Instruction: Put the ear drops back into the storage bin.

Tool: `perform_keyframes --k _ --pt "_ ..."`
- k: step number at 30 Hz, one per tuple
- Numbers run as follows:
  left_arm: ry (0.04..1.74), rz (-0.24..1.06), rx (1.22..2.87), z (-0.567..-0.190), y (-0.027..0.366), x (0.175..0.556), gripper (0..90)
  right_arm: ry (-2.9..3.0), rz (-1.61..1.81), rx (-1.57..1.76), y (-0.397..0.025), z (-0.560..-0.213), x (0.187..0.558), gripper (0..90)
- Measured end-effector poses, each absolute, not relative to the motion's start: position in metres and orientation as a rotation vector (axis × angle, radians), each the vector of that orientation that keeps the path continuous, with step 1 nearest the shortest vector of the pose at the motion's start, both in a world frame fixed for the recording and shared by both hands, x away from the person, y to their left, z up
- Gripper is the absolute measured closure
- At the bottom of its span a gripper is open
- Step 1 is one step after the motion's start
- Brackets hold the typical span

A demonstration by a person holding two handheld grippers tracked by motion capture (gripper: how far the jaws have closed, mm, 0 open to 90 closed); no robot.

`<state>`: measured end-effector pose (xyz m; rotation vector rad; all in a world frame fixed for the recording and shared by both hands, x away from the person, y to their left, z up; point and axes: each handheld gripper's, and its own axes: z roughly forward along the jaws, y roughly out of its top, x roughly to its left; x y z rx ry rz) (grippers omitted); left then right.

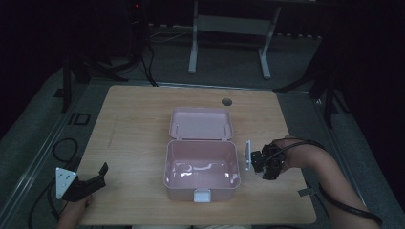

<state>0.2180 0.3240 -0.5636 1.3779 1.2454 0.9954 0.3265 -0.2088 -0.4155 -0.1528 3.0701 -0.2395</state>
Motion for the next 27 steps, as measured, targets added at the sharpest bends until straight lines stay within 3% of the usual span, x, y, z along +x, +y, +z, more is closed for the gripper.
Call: perform_keyframes --k 27 --pt "1.245 0.997 1.378 -0.564 0.324 0.218 0.9 3.029 -0.253 -0.159 -0.194 -0.378 0.325 59.3"
